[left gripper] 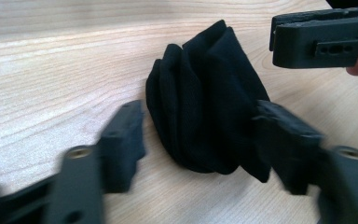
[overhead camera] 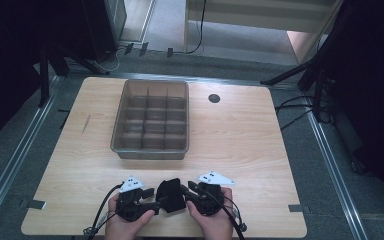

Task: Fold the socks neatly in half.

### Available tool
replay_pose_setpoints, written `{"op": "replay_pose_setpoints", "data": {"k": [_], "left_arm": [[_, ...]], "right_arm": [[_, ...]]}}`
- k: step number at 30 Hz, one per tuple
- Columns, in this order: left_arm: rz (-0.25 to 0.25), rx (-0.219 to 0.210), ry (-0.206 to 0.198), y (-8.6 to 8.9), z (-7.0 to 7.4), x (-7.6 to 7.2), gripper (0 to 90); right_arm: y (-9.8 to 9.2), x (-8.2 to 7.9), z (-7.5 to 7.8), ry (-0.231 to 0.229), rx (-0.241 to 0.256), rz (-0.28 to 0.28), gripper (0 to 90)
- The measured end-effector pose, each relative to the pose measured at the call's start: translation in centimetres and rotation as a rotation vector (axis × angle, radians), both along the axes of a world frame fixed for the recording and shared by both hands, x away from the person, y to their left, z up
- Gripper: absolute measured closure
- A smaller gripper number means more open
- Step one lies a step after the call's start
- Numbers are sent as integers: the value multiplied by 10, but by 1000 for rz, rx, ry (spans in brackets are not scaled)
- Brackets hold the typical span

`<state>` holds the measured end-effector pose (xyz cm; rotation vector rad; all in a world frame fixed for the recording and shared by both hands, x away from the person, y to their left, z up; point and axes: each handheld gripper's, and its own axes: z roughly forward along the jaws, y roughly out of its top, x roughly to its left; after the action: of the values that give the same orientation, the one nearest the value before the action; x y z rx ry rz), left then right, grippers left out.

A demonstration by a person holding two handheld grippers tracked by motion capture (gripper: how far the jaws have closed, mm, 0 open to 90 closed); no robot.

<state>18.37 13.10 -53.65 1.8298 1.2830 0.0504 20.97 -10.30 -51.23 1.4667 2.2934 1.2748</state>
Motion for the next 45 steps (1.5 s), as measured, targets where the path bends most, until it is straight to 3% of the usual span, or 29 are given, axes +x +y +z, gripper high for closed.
{"op": "replay_pose_setpoints", "data": {"k": [1, 4, 5, 6, 8, 12, 18, 28, 31, 32, 34, 36, 40, 44, 45], "left_arm": [[-4, 7, -6, 1, 0, 0, 612], [-23, -5, 17, 5, -4, 4, 783], [-19, -11, 19, 7, -6, 5, 783], [-19, -19, 20, 8, -9, 6, 815], [-24, -17, 23, 10, -11, 7, 823], [-25, -10, 24, 12, -13, 9, 838], [-50, -14, 31, 18, -17, 13, 848], [-46, -28, 26, 19, -19, 13, 850], [-29, -35, 20, 19, -19, 13, 850], [-23, -31, 7, 19, -19, 12, 848], [-18, -35, 2, 19, -19, 11, 845], [-14, -37, -26, 20, -18, 9, 823], [20, -57, -121, 27, -9, 4, 664], [104, -25, -272, 43, -1, 2, 517], [147, -6, -336, 53, 1, 2, 451]], "right_arm": [[-1, 1, -2, 16, 5, 12, 615], [0, 3, -4, 51, 41, 62, 482], [0, 3, -4, 51, 41, 62, 482], [2, 6, -8, 98, 75, 89, 397], [4, 7, -10, 112, 80, 97, 371], [12, 8, -15, 92, 46, 105, 330], [22, 12, -25, 111, 8, 121, 303], [37, 10, -27, 96, -35, 146, 425], [40, 7, -28, 85, -48, 156, 612], [41, 5, -28, 76, -48, 169, 729], [42, 4, -27, 59, -63, 177, 765], [43, 3, -26, 38, -68, 175, 791], [40, 0, -18, -1, -63, 159, 799], [34, -2, -3, -49, -66, 133, 800], [31, -2, 5, -73, -67, 118, 799]]}}
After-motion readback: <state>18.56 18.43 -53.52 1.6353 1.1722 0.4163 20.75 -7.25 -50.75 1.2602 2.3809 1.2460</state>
